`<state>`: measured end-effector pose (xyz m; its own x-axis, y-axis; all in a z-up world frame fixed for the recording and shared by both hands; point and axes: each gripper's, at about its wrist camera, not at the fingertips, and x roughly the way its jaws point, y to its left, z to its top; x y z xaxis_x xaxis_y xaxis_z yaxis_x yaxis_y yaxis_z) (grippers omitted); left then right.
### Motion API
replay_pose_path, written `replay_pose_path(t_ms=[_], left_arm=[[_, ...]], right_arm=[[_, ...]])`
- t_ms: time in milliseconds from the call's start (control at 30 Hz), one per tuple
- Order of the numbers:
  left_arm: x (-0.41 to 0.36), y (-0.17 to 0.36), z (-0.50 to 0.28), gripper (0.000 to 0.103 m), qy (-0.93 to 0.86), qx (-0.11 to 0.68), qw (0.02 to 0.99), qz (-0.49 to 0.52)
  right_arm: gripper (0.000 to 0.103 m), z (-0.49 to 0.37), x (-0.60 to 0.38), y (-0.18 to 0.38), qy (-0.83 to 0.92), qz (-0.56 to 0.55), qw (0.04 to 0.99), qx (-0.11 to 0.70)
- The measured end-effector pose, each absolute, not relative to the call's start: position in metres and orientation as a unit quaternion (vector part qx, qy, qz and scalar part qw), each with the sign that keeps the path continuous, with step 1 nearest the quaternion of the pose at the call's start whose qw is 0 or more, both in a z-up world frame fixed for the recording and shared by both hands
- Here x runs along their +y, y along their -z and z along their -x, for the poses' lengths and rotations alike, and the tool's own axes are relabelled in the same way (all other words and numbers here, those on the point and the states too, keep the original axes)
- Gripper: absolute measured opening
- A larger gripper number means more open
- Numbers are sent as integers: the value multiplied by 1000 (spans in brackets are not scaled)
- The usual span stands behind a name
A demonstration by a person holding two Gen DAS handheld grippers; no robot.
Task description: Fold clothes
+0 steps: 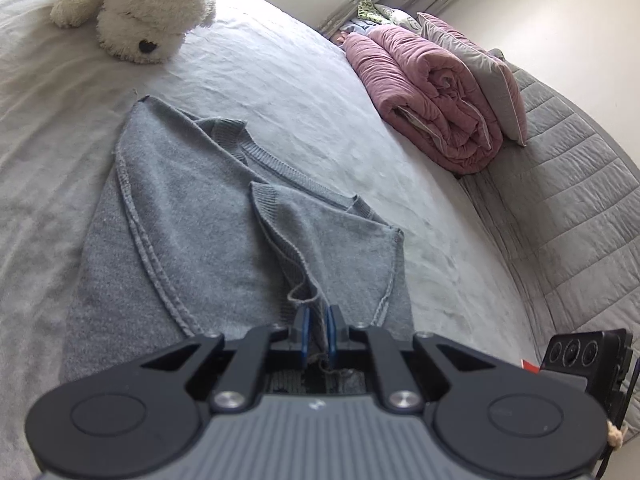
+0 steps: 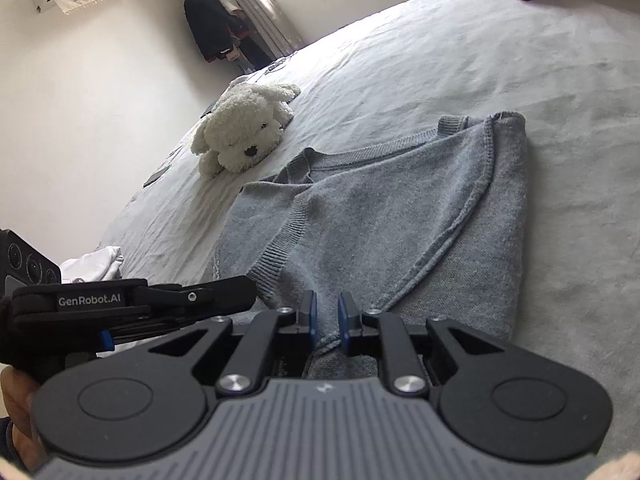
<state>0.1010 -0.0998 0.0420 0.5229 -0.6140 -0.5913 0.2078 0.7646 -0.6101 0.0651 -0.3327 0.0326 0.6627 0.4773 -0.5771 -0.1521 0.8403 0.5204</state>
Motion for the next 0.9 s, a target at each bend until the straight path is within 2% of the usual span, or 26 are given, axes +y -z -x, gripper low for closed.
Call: replay_pose_path(t_ms=[133,267,433,567,600,667,700,900], left_arm=[[-96,-33,-99,9,233,435,836,241],[-81,-37,-101,10,213,411,848,257],[-89,-39,-110,27,213,408,852,250],[-102,-35,-111,36,219,415,850,239],[-106,-33,-111,33,215,420,851,230],[-114,-30,-111,12,205,433,853,205],[-114,-31,-110,8,203,434,854,202],[-113,-42,-113,7,203,438,846,225]], right_arm=[[17,-67,-317,-25,-176,-172,892,379],[17,-64,-306,-30,-174,-122,903,373],[19,-66,-301,-29,-177,-115,908,363],[19,-65,-301,-33,-182,-114,910,355],[19,-65,-300,-32,-182,-112,910,356],[19,-66,-298,-31,-179,-105,910,359],[19,-66,-299,-32,-179,-106,911,356],[19,-64,-302,-40,-178,-113,916,341]])
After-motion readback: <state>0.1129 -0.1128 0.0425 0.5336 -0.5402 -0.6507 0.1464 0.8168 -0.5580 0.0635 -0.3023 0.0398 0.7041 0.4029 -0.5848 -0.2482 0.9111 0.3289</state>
